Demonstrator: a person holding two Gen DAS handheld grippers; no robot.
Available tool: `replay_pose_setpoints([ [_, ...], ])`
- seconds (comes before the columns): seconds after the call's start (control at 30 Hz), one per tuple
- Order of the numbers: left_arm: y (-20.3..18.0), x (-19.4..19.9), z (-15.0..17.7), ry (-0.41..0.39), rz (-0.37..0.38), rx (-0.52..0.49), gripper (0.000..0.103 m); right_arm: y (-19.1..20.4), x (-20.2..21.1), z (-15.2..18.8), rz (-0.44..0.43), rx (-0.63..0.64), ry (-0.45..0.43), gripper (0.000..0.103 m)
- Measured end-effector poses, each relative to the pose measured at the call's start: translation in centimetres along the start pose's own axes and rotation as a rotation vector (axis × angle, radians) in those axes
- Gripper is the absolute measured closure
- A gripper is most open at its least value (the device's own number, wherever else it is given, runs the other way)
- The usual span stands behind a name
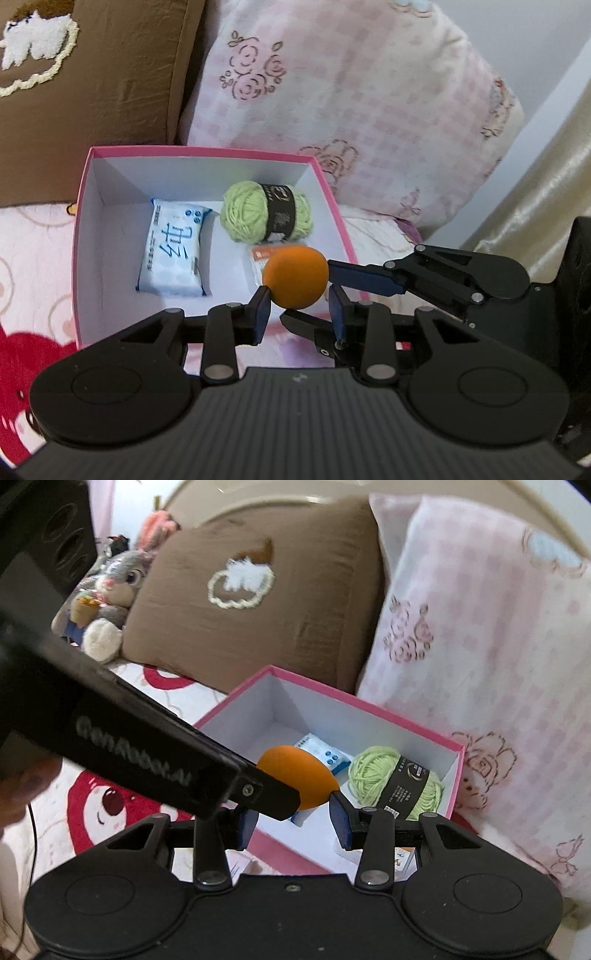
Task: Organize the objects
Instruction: 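Carry the orange sponge with the left tool into the pink box, then open the left tool to drop the sponge in the box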
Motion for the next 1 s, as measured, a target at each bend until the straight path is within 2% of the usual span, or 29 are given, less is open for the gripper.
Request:
replay_pose_setpoints([
  [0.17, 3.4, -3.5, -1.6, 0.04, -0.03, 0.058, 0.067, -1.4, -3.0, -1.5, -0.029, -0.046, 0.059, 0.057],
  [0.4, 6.5, -7.8, -1.7, 0.074, 0.002, 0.182, 0.067, -3.3, -7.8, -1.1, -0.018, -0.103, 0.113, 0.06],
  [0.6, 7.6, -10.4, -1.4, 0.085, -0.035, 0.186, 0.067, -4.8, -11.0, 0.2, -0.031, -0.162, 0.144, 0.064],
  [0.67, 8.0, -11.2, -1.3, 0.094, -0.033, 0.204, 0.067, -5.0, -11.7, 0.5, -0.029, -0.161, 0.154, 0.066],
  [0.73, 8.4, -11.9, -1.2, 0.096, -0.028, 0.22, 0.067, -5.3, -12.5, 0.8, -0.031, -0.163, 0.173, 0.073],
  [0.87, 8.7, -12.7, -1.1, 0.102, 0.03, 0.275, 0.07, -5.7, -13.5, 1.1, -0.038, -0.178, 0.212, 0.077],
  [1.0, 9.0, -13.1, -1.5, 0.088, 0.01, 0.256, 0.071, -5.9, -14.6, 0.9, -0.033, -0.174, 0.223, 0.081],
])
Point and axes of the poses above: each gripper's, at about its wrist camera, not at the fingertips, and x roughly against the way its jaws point, y to its left, z to its underside, the point moved 9 cm from there along -x, roughly the way its jaws point, and after that the axes turned 5 degrees about -x, right-handed, at the moved point
